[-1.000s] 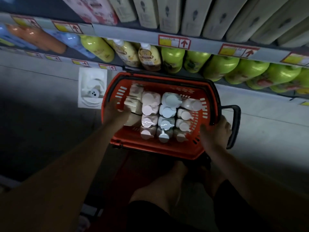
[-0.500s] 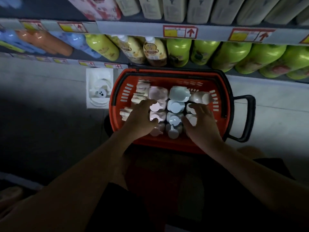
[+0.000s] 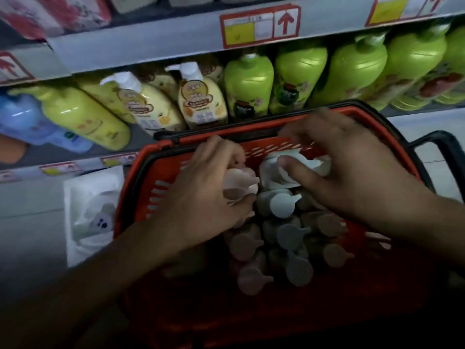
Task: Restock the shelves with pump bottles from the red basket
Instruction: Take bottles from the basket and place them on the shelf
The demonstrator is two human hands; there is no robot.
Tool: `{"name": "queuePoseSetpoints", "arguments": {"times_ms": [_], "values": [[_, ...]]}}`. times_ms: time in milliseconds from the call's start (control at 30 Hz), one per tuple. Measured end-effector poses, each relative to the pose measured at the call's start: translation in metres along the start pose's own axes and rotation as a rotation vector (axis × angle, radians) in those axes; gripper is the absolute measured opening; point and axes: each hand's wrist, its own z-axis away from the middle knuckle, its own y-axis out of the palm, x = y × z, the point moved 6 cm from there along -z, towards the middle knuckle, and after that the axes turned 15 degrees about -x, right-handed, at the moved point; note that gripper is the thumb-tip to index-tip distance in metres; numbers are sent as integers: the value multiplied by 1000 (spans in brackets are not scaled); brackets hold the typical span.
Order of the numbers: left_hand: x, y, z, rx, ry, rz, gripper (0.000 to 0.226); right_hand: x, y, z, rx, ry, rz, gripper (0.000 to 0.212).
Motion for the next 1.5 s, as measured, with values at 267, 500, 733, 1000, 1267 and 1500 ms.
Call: {"name": "queuePoseSetpoints", "arguments": {"times_ms": [267,500,733,1000,1267,1500], "values": [[6,-9,26,52,73,-58,74,12,1,28,31,-193,299,44],[-19,-25,40,5,115,-62,81,7,-6,49,246,6,200,28],[-13,-27,44,-31,114,-37,73,-19,-26,37,158,39,247,38],[10,-17,60,-187,-13,78,48,-37,34,20,439,54,299,90],[6,-29,58,-241,-14,104,51,-27,51,11,233,-69,319,106],[2,-21,93,-173,-8,85,51,-30,60,21,161,-19,299,54]]}}
